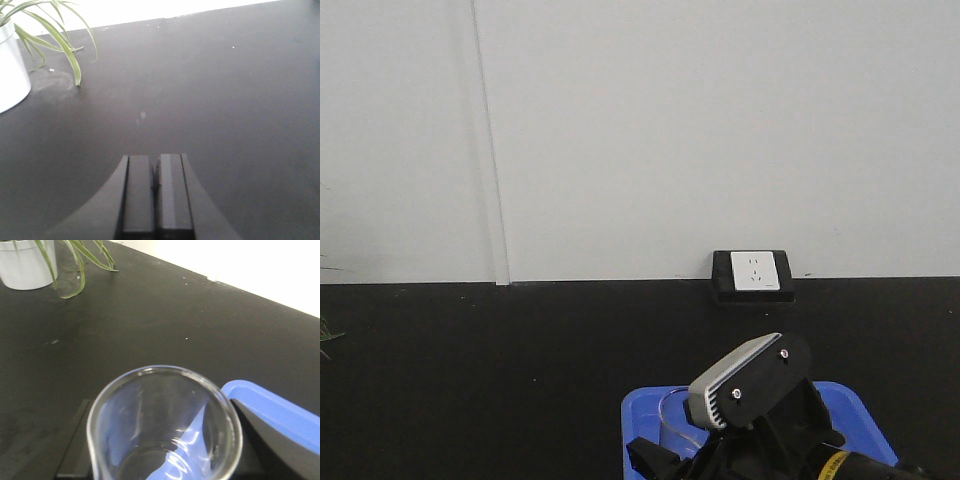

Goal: Move beaker to silver tray on left bench
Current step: 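Drive the base to the bench with the silver tray, holding the beaker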

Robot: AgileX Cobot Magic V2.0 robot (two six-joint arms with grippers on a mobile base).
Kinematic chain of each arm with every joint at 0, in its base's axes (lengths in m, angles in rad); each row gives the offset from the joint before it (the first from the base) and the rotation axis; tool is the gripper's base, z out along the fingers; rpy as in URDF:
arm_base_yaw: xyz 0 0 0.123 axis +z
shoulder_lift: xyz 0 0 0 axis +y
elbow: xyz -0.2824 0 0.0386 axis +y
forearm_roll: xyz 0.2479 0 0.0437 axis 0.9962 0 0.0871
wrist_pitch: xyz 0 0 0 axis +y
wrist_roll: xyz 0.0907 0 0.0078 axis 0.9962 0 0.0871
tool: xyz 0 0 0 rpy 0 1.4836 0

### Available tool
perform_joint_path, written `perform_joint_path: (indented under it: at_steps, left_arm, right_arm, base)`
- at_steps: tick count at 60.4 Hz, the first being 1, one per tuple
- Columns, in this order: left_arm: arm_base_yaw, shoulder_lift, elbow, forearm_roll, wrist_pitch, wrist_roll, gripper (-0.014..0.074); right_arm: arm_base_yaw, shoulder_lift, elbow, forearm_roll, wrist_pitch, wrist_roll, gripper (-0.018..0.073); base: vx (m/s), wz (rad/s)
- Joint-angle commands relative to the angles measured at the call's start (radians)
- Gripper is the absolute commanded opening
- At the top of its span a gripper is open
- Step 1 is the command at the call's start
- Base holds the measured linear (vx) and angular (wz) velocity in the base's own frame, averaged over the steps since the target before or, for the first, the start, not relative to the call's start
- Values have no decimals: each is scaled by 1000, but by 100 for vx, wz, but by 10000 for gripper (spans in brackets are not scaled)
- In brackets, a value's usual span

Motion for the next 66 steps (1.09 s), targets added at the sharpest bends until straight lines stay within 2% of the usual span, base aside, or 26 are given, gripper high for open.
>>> perform_joint_path:
  at_steps: [1, 66]
  left_arm:
    - [-5, -7, 20, -3, -75, -1, 1]
    - [-5, -7, 20, -3, -75, -1, 1]
  right_arm:
    - [1, -30, -33, 3, -70, 0, -11]
    - [1, -30, -33, 3, -70, 0, -11]
  base:
    - [-14, 1]
    - [-29, 6]
